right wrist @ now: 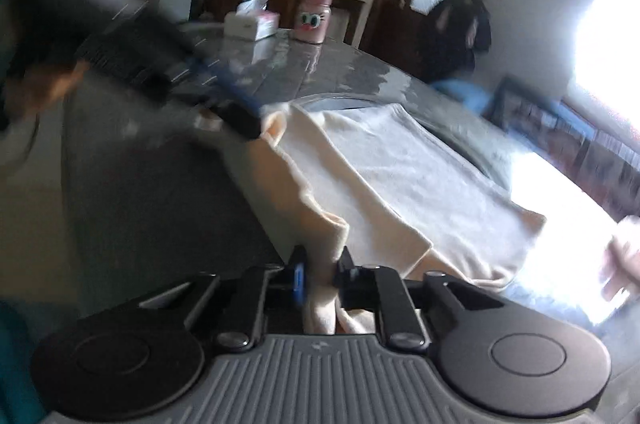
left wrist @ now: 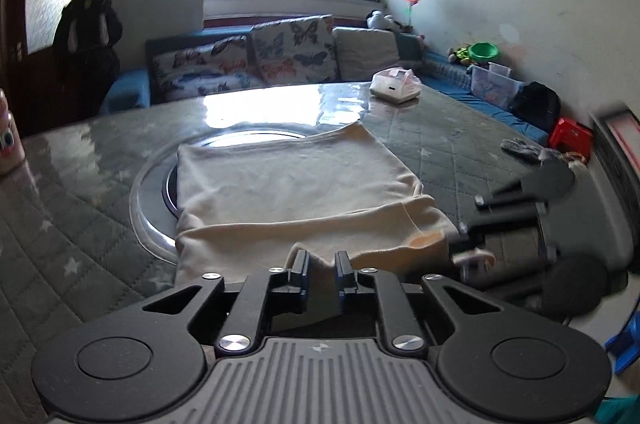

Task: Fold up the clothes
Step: 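Close the left tool on the hem while the right tool grasps the hem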

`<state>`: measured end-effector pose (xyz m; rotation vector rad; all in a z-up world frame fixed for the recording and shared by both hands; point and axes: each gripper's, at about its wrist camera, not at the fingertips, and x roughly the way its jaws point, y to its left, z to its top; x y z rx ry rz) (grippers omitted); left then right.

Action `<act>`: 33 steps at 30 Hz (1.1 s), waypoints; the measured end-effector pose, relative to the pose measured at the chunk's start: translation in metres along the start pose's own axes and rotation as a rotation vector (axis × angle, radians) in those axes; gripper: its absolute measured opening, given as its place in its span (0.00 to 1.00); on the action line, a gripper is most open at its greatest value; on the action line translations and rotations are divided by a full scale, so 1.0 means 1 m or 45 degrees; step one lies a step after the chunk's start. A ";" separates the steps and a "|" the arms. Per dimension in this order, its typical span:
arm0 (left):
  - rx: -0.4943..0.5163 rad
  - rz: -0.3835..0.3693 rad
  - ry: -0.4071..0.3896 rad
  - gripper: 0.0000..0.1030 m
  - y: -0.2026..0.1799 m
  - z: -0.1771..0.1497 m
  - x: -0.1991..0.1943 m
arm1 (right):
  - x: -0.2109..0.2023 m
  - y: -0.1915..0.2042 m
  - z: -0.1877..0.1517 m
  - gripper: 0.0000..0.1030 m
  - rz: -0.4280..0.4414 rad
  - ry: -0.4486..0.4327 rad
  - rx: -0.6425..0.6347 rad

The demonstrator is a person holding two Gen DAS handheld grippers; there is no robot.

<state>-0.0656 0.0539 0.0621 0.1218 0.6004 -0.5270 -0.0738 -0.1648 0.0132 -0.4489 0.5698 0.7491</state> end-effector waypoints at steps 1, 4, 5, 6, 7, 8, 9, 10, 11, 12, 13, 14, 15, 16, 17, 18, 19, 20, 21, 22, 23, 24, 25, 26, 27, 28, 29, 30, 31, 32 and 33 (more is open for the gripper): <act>0.022 0.008 -0.002 0.31 0.000 -0.003 -0.003 | 0.000 -0.006 0.002 0.11 0.011 0.002 0.029; 0.091 0.044 -0.004 0.48 -0.002 -0.013 -0.009 | 0.001 -0.022 0.006 0.11 0.038 0.008 0.115; 0.115 0.057 -0.002 0.49 -0.003 -0.016 -0.010 | 0.000 -0.025 0.007 0.11 0.041 0.008 0.127; 0.139 0.073 0.004 0.50 -0.004 -0.018 -0.009 | -0.001 -0.028 0.007 0.11 0.038 0.003 0.129; 0.164 0.090 0.008 0.51 -0.005 -0.020 -0.007 | -0.002 -0.029 0.007 0.10 0.037 -0.003 0.129; 0.188 0.104 0.012 0.52 -0.005 -0.022 -0.004 | -0.004 -0.029 0.007 0.10 0.037 -0.008 0.126; 0.219 0.120 0.014 0.52 -0.006 -0.023 -0.001 | -0.005 -0.029 0.007 0.10 0.037 -0.012 0.125; 0.261 0.138 0.016 0.52 -0.007 -0.025 0.004 | -0.005 -0.029 0.007 0.10 0.036 -0.015 0.125; 0.306 0.152 0.019 0.52 -0.008 -0.027 0.008 | -0.006 -0.028 0.007 0.10 0.035 -0.019 0.127; 0.351 0.154 0.023 0.52 -0.008 -0.029 0.012 | -0.007 -0.028 0.006 0.10 0.036 -0.021 0.129; 0.383 0.151 0.033 0.51 -0.008 -0.031 0.016 | -0.008 -0.028 0.006 0.10 0.035 -0.025 0.127; 0.405 0.149 0.051 0.44 -0.007 -0.034 0.021 | -0.008 -0.028 0.006 0.10 0.034 -0.029 0.124; 0.425 0.146 0.065 0.38 -0.006 -0.036 0.024 | -0.009 -0.027 0.006 0.10 0.036 -0.031 0.123; 0.441 0.139 0.075 0.26 -0.005 -0.039 0.026 | -0.009 -0.026 0.005 0.10 0.036 -0.035 0.119; 0.450 0.135 0.082 0.16 -0.004 -0.041 0.027 | -0.009 -0.025 0.005 0.09 0.036 -0.038 0.112; 0.447 0.135 0.081 0.12 -0.003 -0.041 0.026 | -0.009 -0.024 0.004 0.09 0.035 -0.040 0.104; 0.444 0.135 0.081 0.09 -0.002 -0.042 0.025 | -0.011 -0.023 0.004 0.09 0.036 -0.044 0.100; 0.439 0.131 0.076 0.06 -0.002 -0.042 0.023 | -0.012 -0.022 0.004 0.09 0.040 -0.052 0.099; 0.430 0.122 0.065 0.06 -0.002 -0.041 0.019 | -0.015 -0.021 0.003 0.09 0.043 -0.063 0.098; 0.426 0.117 0.053 0.06 -0.003 -0.041 0.014 | -0.018 -0.020 0.003 0.09 0.041 -0.074 0.095; 0.425 0.114 0.043 0.05 -0.005 -0.040 0.010 | -0.021 -0.019 0.003 0.09 0.044 -0.084 0.097; 0.418 0.105 0.037 0.05 -0.007 -0.040 0.006 | -0.025 -0.019 0.002 0.09 0.051 -0.094 0.104; 0.408 0.096 0.034 0.05 -0.009 -0.039 0.001 | -0.029 -0.018 0.002 0.08 0.055 -0.102 0.102; 0.404 0.087 0.032 0.05 -0.012 -0.039 -0.004 | -0.034 -0.016 0.001 0.08 0.055 -0.108 0.090; 0.410 0.078 0.029 0.05 -0.015 -0.041 -0.010 | -0.040 -0.014 0.000 0.08 0.060 -0.113 0.080; 0.416 0.068 0.028 0.05 -0.020 -0.042 -0.018 | -0.047 -0.011 -0.001 0.08 0.072 -0.117 0.071; 0.422 0.059 0.027 0.05 -0.024 -0.044 -0.025 | -0.053 -0.008 -0.002 0.08 0.081 -0.118 0.062; 0.423 0.044 0.029 0.05 -0.028 -0.046 -0.033 | -0.060 -0.005 -0.003 0.08 0.093 -0.117 0.054; 0.415 0.021 0.036 0.05 -0.032 -0.048 -0.042 | -0.070 -0.001 -0.004 0.08 0.111 -0.114 0.045; 0.407 -0.002 0.043 0.05 -0.035 -0.050 -0.051 | -0.080 0.003 -0.006 0.08 0.129 -0.111 0.036; 0.406 -0.021 0.048 0.05 -0.040 -0.053 -0.060 | -0.090 0.007 -0.008 0.08 0.146 -0.109 0.026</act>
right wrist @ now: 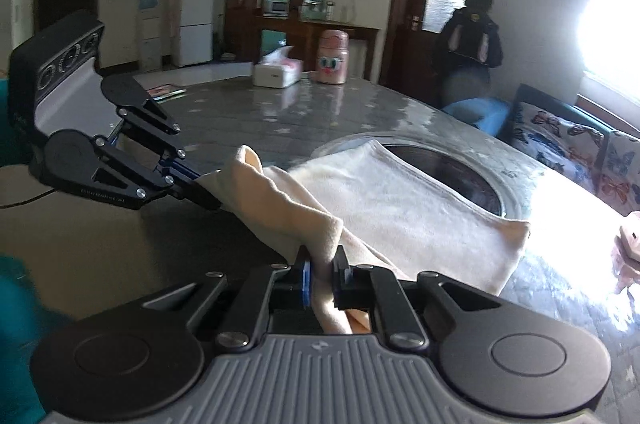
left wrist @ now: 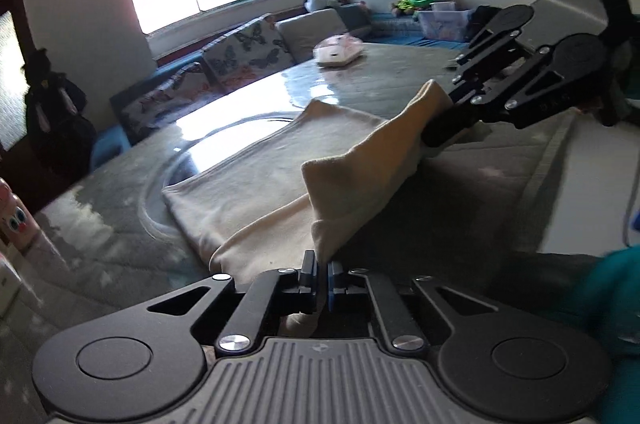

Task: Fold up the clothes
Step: 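Close the left tool on the hem while the right tool grasps the hem, then lift the hem with both tools and fold it over toward the collar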

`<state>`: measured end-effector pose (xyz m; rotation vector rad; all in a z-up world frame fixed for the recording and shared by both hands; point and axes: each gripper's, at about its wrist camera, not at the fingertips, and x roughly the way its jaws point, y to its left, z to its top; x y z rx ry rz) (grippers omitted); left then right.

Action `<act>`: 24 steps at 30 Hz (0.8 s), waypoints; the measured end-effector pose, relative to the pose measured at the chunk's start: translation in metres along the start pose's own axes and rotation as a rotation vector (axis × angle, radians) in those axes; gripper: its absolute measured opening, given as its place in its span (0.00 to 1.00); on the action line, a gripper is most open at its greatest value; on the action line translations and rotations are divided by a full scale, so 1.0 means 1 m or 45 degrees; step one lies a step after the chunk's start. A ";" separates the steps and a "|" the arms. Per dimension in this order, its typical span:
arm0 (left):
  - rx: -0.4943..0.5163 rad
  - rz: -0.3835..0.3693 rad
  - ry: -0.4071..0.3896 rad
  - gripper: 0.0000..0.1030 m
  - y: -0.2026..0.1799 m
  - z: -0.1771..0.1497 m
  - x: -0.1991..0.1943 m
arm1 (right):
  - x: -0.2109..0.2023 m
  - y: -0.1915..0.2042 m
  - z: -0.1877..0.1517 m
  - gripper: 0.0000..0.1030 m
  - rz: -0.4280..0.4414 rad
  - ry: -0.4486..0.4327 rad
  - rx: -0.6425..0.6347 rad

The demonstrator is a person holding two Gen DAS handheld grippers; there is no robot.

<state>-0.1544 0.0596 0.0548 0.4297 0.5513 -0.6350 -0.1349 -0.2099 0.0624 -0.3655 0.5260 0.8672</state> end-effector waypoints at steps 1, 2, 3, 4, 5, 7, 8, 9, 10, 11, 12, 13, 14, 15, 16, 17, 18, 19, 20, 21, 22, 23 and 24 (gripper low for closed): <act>0.011 -0.013 0.002 0.05 -0.006 -0.001 -0.009 | -0.009 0.006 -0.001 0.08 0.016 0.005 -0.008; 0.021 -0.026 0.004 0.05 -0.011 -0.001 -0.017 | -0.018 0.011 -0.001 0.08 0.030 0.012 -0.013; 0.032 -0.039 0.006 0.05 -0.017 -0.002 -0.026 | -0.026 0.017 -0.001 0.08 0.043 0.018 -0.024; 0.041 -0.051 0.006 0.05 -0.022 -0.002 -0.033 | -0.034 0.022 0.000 0.08 0.055 0.023 -0.035; 0.047 -0.058 0.004 0.05 -0.024 -0.001 -0.038 | -0.039 0.026 0.002 0.08 0.065 0.028 -0.041; 0.058 -0.060 -0.003 0.05 -0.026 0.004 -0.042 | -0.046 0.030 0.006 0.08 0.075 0.041 -0.052; 0.067 -0.055 -0.010 0.05 -0.025 0.008 -0.043 | -0.047 0.029 0.010 0.08 0.068 0.042 -0.060; 0.075 -0.049 -0.017 0.05 -0.023 0.011 -0.042 | -0.047 0.028 0.013 0.08 0.061 0.043 -0.059; 0.080 -0.039 -0.026 0.05 -0.020 0.016 -0.040 | -0.045 0.025 0.017 0.08 0.052 0.042 -0.048; 0.086 -0.028 -0.036 0.05 -0.016 0.020 -0.037 | -0.043 0.021 0.020 0.08 0.039 0.039 -0.035; 0.089 -0.016 -0.047 0.05 -0.010 0.025 -0.034 | -0.041 0.016 0.024 0.08 0.027 0.036 -0.022; 0.087 -0.010 -0.060 0.05 -0.004 0.031 -0.029 | -0.037 0.010 0.028 0.08 0.016 0.034 -0.006; 0.087 -0.002 -0.071 0.05 0.003 0.035 -0.023 | -0.031 0.001 0.032 0.08 0.005 0.034 0.013; 0.089 0.007 -0.079 0.05 0.010 0.040 -0.017 | -0.026 -0.008 0.037 0.08 -0.005 0.034 0.032; 0.091 0.017 -0.084 0.05 0.017 0.045 -0.009 | -0.021 -0.015 0.040 0.08 -0.014 0.035 0.046; 0.090 0.026 -0.085 0.05 0.025 0.050 -0.001 | -0.014 -0.023 0.044 0.08 -0.024 0.039 0.055; 0.086 0.031 -0.083 0.05 0.034 0.055 0.009 | -0.006 -0.032 0.049 0.08 -0.035 0.044 0.057; 0.083 0.036 -0.082 0.05 0.043 0.060 0.019 | 0.002 -0.040 0.052 0.08 -0.044 0.053 0.060; 0.081 0.044 -0.079 0.05 0.052 0.064 0.030 | 0.013 -0.051 0.055 0.08 -0.056 0.067 0.068; 0.072 0.053 -0.070 0.05 0.060 0.068 0.043 | 0.024 -0.062 0.058 0.08 -0.068 0.082 0.076; 0.056 0.051 -0.055 0.05 0.068 0.071 0.057 | 0.036 -0.072 0.061 0.08 -0.082 0.098 0.081; 0.040 0.049 -0.038 0.05 0.075 0.072 0.071 | 0.048 -0.080 0.062 0.09 -0.100 0.116 0.080; 0.022 0.053 -0.014 0.05 0.082 0.071 0.086 | 0.060 -0.089 0.063 0.09 -0.109 0.135 0.094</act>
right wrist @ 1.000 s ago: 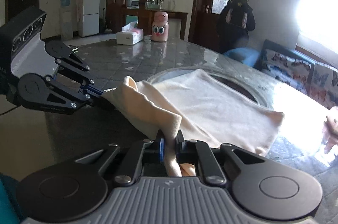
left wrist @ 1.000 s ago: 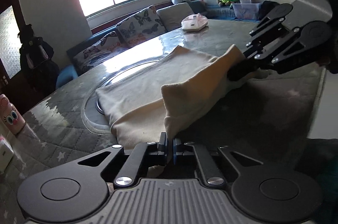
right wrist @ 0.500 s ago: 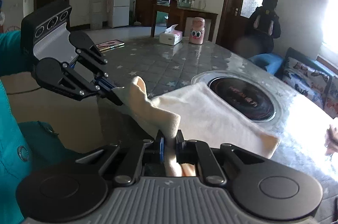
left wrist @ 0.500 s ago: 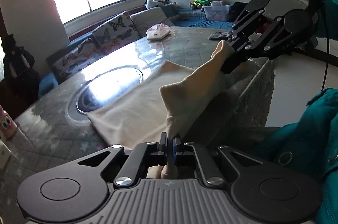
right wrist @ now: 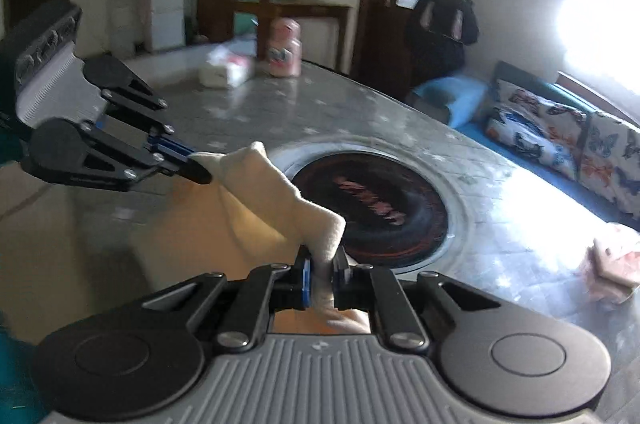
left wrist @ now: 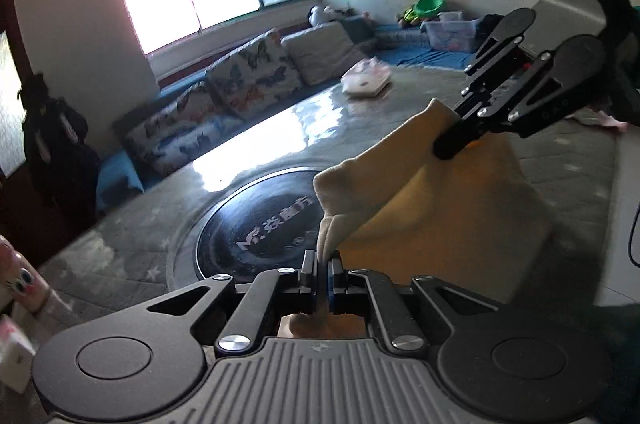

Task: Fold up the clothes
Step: 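Lift the hem with both tools and fold it over toward the collar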

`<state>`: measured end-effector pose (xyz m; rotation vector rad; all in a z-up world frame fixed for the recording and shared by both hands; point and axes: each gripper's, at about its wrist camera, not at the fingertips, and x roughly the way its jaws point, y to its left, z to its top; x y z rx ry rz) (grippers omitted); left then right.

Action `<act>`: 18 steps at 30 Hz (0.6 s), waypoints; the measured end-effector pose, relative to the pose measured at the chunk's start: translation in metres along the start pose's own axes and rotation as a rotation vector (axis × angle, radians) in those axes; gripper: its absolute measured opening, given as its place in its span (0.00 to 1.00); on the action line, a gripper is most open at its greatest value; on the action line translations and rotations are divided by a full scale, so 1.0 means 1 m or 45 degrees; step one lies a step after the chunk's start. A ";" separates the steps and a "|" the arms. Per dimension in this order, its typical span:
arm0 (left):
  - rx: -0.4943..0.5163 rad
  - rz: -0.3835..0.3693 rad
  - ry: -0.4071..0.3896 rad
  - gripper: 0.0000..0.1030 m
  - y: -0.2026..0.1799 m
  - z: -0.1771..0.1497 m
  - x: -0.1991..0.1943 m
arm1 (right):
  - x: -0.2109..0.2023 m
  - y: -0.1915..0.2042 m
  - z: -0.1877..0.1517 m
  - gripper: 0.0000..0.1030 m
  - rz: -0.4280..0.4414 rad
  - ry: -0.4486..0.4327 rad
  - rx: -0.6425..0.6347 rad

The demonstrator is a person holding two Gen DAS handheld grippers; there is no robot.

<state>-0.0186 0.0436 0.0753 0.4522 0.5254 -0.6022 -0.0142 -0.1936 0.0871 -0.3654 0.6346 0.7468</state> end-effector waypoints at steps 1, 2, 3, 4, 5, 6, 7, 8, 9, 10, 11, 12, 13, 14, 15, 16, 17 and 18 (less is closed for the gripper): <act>-0.017 0.004 0.024 0.05 0.006 0.000 0.015 | 0.013 -0.008 0.001 0.09 -0.003 0.018 0.026; -0.034 0.013 0.047 0.05 0.011 -0.002 0.029 | 0.025 -0.013 0.001 0.09 -0.014 0.033 0.042; -0.049 0.029 0.069 0.05 0.015 -0.006 0.041 | 0.036 -0.017 0.000 0.09 -0.027 0.049 0.052; -0.064 0.039 0.091 0.06 0.018 -0.010 0.052 | 0.050 -0.022 -0.004 0.10 -0.044 0.062 0.072; -0.076 0.048 0.110 0.07 0.020 -0.015 0.062 | 0.065 -0.026 -0.010 0.10 -0.063 0.075 0.099; -0.091 0.063 0.130 0.08 0.021 -0.019 0.071 | 0.075 -0.029 -0.015 0.10 -0.071 0.092 0.123; -0.109 0.068 0.148 0.09 0.022 -0.023 0.078 | 0.083 -0.031 -0.022 0.13 -0.076 0.105 0.149; -0.124 0.071 0.153 0.10 0.023 -0.026 0.081 | 0.086 -0.031 -0.028 0.19 -0.088 0.104 0.165; -0.137 0.079 0.146 0.11 0.024 -0.027 0.081 | 0.087 -0.032 -0.033 0.21 -0.101 0.095 0.173; -0.147 0.090 0.140 0.15 0.026 -0.027 0.081 | 0.086 -0.032 -0.037 0.25 -0.111 0.081 0.184; -0.153 0.105 0.137 0.19 0.027 -0.027 0.079 | 0.080 -0.033 -0.040 0.25 -0.120 0.065 0.202; -0.159 0.120 0.136 0.21 0.029 -0.026 0.077 | 0.073 -0.034 -0.043 0.25 -0.128 0.049 0.223; -0.165 0.131 0.138 0.22 0.031 -0.025 0.077 | 0.066 -0.036 -0.045 0.25 -0.134 0.033 0.239; -0.171 0.142 0.139 0.22 0.033 -0.025 0.076 | 0.057 -0.037 -0.048 0.25 -0.135 0.019 0.254; -0.178 0.159 0.140 0.22 0.035 -0.024 0.075 | 0.047 -0.038 -0.053 0.25 -0.139 0.008 0.266; -0.186 0.184 0.141 0.22 0.036 -0.024 0.074 | 0.040 -0.039 -0.058 0.25 -0.146 0.004 0.271; -0.199 0.204 0.139 0.22 0.036 -0.024 0.072 | 0.032 -0.040 -0.063 0.25 -0.154 0.001 0.277; -0.219 0.214 0.132 0.22 0.037 -0.023 0.069 | 0.025 -0.040 -0.068 0.25 -0.161 0.001 0.283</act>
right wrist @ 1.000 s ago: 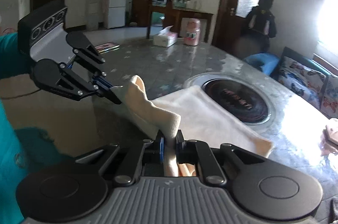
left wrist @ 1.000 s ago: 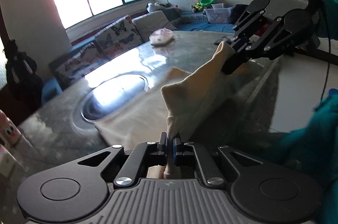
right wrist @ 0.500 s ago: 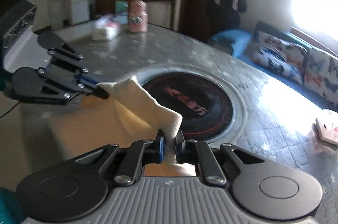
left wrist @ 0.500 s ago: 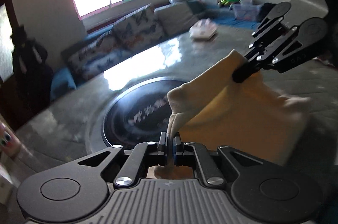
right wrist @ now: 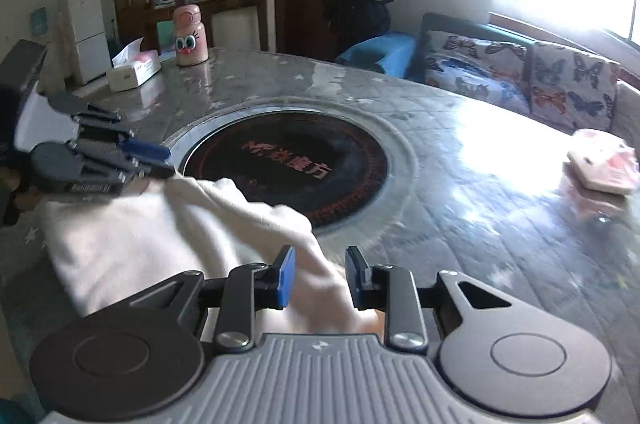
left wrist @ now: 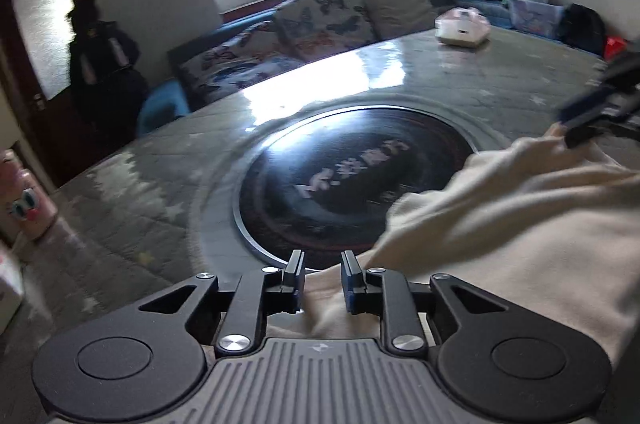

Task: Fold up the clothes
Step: 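Lift the hem with both tools and fold it over toward the collar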

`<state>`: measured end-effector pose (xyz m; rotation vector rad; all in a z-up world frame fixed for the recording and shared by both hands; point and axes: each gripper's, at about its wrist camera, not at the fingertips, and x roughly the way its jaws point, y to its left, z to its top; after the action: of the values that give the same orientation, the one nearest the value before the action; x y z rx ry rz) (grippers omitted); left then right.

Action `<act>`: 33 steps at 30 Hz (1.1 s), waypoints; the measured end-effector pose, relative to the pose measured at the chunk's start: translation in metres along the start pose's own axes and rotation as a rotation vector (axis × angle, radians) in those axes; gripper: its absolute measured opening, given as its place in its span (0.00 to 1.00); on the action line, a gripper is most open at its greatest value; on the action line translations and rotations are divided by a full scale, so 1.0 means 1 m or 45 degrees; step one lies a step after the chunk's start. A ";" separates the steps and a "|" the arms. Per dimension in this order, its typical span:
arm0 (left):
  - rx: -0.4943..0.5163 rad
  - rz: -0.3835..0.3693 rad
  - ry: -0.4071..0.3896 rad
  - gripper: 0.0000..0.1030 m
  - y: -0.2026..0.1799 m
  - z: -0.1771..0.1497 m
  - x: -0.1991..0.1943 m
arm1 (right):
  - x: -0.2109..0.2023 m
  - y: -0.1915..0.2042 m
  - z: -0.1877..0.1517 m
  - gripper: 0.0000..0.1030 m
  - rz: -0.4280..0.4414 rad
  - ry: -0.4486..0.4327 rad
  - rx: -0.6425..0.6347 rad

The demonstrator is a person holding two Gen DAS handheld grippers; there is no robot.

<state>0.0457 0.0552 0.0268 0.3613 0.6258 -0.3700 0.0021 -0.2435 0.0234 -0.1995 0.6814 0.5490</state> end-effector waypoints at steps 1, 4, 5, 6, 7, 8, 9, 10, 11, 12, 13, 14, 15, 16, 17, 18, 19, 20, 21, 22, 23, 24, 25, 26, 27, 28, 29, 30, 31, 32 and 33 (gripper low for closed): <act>-0.021 0.009 -0.006 0.22 0.001 0.001 -0.003 | -0.005 -0.002 -0.004 0.25 -0.008 0.004 0.007; -0.074 0.006 -0.047 0.23 0.000 0.005 -0.018 | -0.011 -0.006 -0.010 0.25 -0.025 0.026 0.037; -0.082 -0.007 -0.064 0.24 -0.003 0.007 -0.024 | -0.012 -0.008 -0.012 0.25 -0.026 0.030 0.049; -0.084 -0.027 -0.078 0.25 -0.008 0.008 -0.030 | -0.012 -0.010 -0.013 0.25 -0.026 0.031 0.062; -0.087 -0.047 -0.091 0.28 -0.013 0.009 -0.036 | -0.011 -0.012 -0.015 0.24 -0.025 0.030 0.080; -0.086 -0.072 -0.104 0.28 -0.019 0.010 -0.041 | -0.009 -0.015 -0.016 0.24 -0.021 0.029 0.101; -0.081 -0.109 -0.111 0.29 -0.027 0.009 -0.046 | -0.008 -0.017 -0.016 0.24 -0.018 0.027 0.122; -0.072 -0.149 -0.112 0.29 -0.036 0.008 -0.049 | -0.006 -0.019 -0.017 0.24 -0.014 0.026 0.141; -0.058 -0.180 -0.111 0.30 -0.045 0.007 -0.052 | -0.004 -0.020 -0.018 0.24 -0.007 0.025 0.156; -0.045 -0.206 -0.108 0.30 -0.053 0.006 -0.053 | -0.002 -0.022 -0.019 0.23 0.002 0.025 0.167; -0.032 -0.234 -0.102 0.31 -0.061 0.005 -0.054 | 0.001 -0.023 -0.020 0.21 0.008 0.026 0.173; -0.019 -0.262 -0.096 0.31 -0.068 0.003 -0.054 | 0.003 -0.023 -0.020 0.13 0.011 0.030 0.174; -0.006 -0.286 -0.090 0.31 -0.075 0.002 -0.054 | 0.005 -0.023 -0.021 0.10 0.011 0.030 0.173; 0.006 -0.301 -0.084 0.31 -0.079 0.001 -0.053 | 0.006 -0.021 -0.021 0.07 0.008 0.025 0.166; 0.014 -0.311 -0.077 0.34 -0.082 0.000 -0.051 | 0.005 -0.019 -0.020 0.05 -0.006 0.013 0.140; 0.020 -0.319 -0.068 0.35 -0.085 0.000 -0.050 | 0.002 -0.015 -0.018 0.05 -0.035 -0.006 0.094; 0.027 -0.324 -0.060 0.35 -0.087 -0.002 -0.048 | -0.001 -0.011 -0.016 0.04 -0.063 -0.024 0.056; 0.035 -0.329 -0.055 0.35 -0.089 -0.004 -0.047 | -0.004 -0.006 -0.014 0.04 -0.093 -0.047 0.005; 0.039 -0.337 -0.050 0.35 -0.090 -0.005 -0.046 | -0.008 -0.002 -0.011 0.04 -0.128 -0.071 -0.058; 0.038 -0.343 -0.042 0.36 -0.091 -0.007 -0.045 | -0.008 0.000 -0.010 0.04 -0.146 -0.076 -0.087; 0.036 -0.345 -0.034 0.36 -0.091 -0.008 -0.043 | -0.005 0.000 -0.010 0.04 -0.151 -0.068 -0.088; 0.033 -0.346 -0.026 0.36 -0.091 -0.010 -0.042 | 0.001 -0.002 -0.012 0.04 -0.154 -0.047 -0.081; 0.026 -0.349 -0.021 0.36 -0.090 -0.011 -0.041 | 0.007 -0.003 -0.015 0.04 -0.157 -0.024 -0.078; 0.011 -0.354 -0.019 0.36 -0.088 -0.011 -0.041 | 0.012 -0.005 -0.019 0.04 -0.158 -0.009 -0.074; -0.004 -0.358 -0.017 0.36 -0.086 -0.011 -0.041 | 0.014 -0.005 -0.021 0.04 -0.157 -0.003 -0.074; -0.018 -0.358 -0.018 0.37 -0.083 -0.011 -0.041 | 0.012 -0.006 -0.020 0.06 -0.156 -0.007 -0.072; -0.031 -0.349 -0.022 0.37 -0.078 -0.010 -0.043 | 0.007 -0.006 -0.018 0.08 -0.161 -0.013 -0.063; -0.044 -0.341 -0.027 0.37 -0.074 -0.010 -0.044 | 0.003 -0.006 -0.016 0.08 -0.162 -0.022 -0.053; -0.060 -0.332 -0.031 0.37 -0.068 -0.009 -0.044 | -0.002 -0.006 -0.014 0.08 -0.159 -0.034 -0.041; -0.081 -0.320 -0.034 0.37 -0.062 -0.008 -0.044 | -0.007 -0.005 -0.012 0.08 -0.154 -0.049 -0.036; -0.106 -0.304 -0.035 0.37 -0.055 -0.008 -0.043 | -0.013 -0.002 -0.010 0.08 -0.136 -0.064 -0.039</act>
<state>-0.0141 0.0202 0.0357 0.2019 0.6575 -0.5742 -0.0100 -0.2540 0.0243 -0.2481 0.6100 0.4612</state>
